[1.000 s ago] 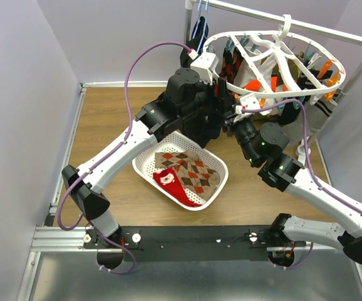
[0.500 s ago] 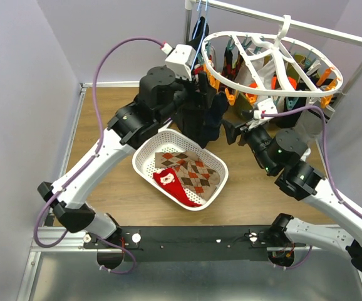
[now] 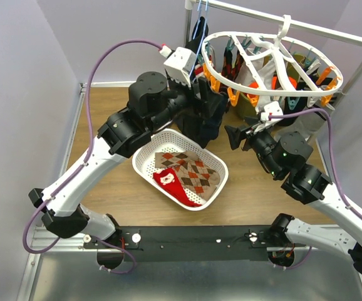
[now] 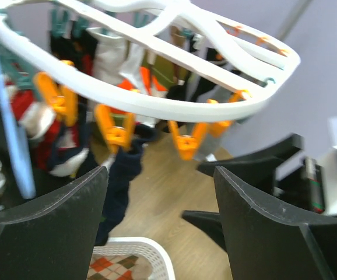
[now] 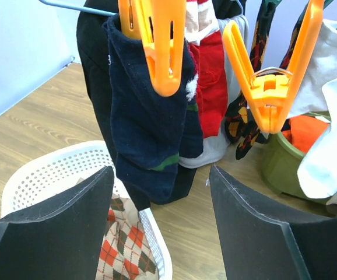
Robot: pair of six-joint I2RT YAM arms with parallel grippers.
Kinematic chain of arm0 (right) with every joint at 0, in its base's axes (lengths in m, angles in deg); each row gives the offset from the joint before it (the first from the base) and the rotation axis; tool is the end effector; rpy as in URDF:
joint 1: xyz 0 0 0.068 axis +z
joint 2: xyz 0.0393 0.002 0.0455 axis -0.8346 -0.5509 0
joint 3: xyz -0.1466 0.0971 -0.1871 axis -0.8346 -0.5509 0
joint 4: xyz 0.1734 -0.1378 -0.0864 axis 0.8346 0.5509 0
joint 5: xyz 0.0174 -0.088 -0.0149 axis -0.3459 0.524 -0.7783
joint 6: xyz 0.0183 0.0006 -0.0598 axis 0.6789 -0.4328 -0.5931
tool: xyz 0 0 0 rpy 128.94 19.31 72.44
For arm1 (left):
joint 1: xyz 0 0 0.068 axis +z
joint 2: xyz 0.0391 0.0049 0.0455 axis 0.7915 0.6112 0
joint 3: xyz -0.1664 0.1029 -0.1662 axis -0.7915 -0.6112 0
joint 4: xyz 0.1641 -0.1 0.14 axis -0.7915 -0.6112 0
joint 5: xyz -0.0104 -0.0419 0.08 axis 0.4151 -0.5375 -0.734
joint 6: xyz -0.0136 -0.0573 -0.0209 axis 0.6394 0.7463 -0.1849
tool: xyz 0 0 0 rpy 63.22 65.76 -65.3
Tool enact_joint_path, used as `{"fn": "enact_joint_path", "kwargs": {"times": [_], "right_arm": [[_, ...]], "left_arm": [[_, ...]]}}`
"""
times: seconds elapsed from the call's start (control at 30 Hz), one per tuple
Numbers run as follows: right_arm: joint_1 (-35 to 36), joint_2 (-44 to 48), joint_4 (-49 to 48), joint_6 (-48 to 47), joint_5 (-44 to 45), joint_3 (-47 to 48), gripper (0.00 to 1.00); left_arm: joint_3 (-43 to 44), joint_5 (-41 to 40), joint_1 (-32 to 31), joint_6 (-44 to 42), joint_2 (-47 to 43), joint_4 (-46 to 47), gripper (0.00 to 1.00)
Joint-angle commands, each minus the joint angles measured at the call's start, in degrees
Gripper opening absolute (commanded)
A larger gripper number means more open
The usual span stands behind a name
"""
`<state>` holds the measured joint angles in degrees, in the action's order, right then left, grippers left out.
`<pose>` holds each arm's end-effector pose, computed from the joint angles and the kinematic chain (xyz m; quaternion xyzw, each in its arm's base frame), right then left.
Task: Clip the socks to the hanger
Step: Open the clamp at the hanger.
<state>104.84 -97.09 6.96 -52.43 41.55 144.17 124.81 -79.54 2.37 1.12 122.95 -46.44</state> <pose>0.1327 0.1213 0.3950 -0.1629 0.6809 0.1535 0.6974 0.1812 -0.2086 0.4995 0.1485 0.7026 -0.3757 0.5859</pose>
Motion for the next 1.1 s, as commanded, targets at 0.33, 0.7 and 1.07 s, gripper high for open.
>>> {"fn": "enact_joint_path", "kwargs": {"times": [0.33, 0.7, 1.07], "right_arm": [[-0.11, 1.97, 0.89, 3.87, -0.33, -1.26, 0.74], [-0.02, 6.90, 3.26, 6.86, 1.34, -6.98, 0.74], [-0.11, 8.66, 4.05, 7.82, 2.04, -8.82, 0.74]], "left_arm": [[4.78, 0.95, -4.54, 4.23, 6.45, 3.39, 0.82], [8.39, -0.54, -4.98, 4.41, 11.03, 3.39, 0.82], [11.03, -3.79, -5.06, 4.14, 13.93, 2.16, 0.79]]}}
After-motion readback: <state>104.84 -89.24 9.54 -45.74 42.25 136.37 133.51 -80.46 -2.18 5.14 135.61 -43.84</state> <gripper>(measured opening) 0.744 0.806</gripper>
